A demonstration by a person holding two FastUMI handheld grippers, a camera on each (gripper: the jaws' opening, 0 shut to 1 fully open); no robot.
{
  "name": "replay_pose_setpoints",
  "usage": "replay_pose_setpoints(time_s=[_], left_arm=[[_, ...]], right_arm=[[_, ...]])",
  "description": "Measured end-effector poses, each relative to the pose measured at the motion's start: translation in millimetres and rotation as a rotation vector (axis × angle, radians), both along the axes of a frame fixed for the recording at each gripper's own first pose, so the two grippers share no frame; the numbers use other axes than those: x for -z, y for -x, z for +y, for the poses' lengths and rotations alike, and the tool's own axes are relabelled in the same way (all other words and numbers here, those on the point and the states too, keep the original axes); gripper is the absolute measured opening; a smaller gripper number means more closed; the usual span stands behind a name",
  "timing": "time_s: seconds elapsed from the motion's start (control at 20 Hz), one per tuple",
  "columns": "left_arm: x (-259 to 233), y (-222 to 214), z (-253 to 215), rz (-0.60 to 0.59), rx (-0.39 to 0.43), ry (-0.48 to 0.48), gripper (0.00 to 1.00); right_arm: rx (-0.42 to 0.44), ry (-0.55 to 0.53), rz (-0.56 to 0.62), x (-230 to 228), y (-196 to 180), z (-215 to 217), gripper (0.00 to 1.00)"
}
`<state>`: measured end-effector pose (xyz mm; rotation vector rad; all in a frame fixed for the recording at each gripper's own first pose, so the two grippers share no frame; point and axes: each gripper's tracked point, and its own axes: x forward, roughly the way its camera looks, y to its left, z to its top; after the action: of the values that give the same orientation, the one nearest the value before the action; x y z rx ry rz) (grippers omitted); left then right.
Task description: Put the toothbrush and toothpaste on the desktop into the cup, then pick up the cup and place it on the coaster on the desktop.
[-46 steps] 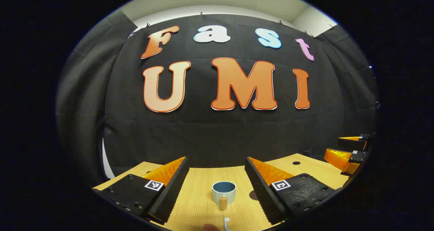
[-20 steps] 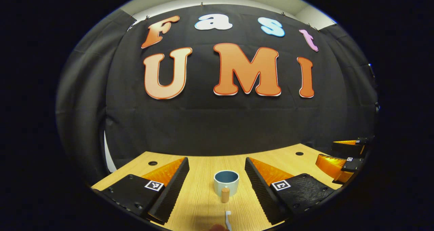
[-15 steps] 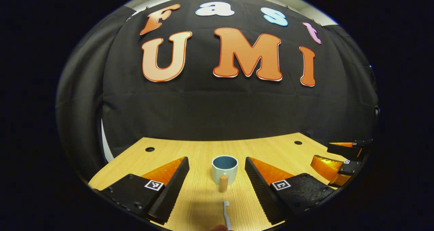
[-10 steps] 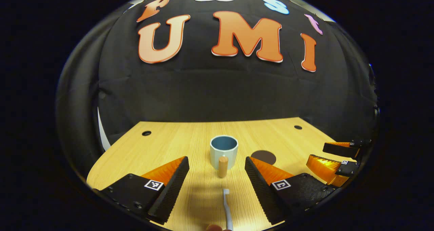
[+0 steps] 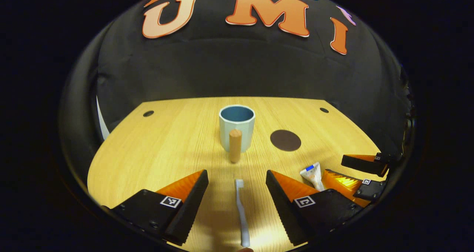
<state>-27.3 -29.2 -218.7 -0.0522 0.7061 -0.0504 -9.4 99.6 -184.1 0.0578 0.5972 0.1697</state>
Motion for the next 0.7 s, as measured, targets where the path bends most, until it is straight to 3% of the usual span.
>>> replay_pose_setpoints(time_s=[0.15, 0.4, 0.5, 0.65, 0.7], left_arm=[[16.1, 11.5, 1.6, 0.058, -0.008, -0.022, 0.95], [35.7, 23.2, -2.8, 0.127, -0.016, -0.020, 0.95], [44.0, 30.5, -3.2, 0.154, -0.028, -0.019, 0.84], [49.8, 34.9, -5.7, 0.183, -0.036, -0.015, 0.82], [49.3, 34.8, -6.2, 0.186, -0.035, -0.019, 0.82]], right_arm=[[-0.022, -0.008, 0.054, 17.5, 8.1, 9.9, 0.86], [-0.040, 0.033, 0.105, 38.1, 16.4, 14.8, 0.77], [-0.050, 0.050, 0.127, 46.4, 20.4, 17.2, 0.73], [-0.056, 0.061, 0.155, 57.3, 25.1, 18.3, 0.68], [-0.056, 0.062, 0.151, 56.8, 23.5, 17.4, 0.62]])
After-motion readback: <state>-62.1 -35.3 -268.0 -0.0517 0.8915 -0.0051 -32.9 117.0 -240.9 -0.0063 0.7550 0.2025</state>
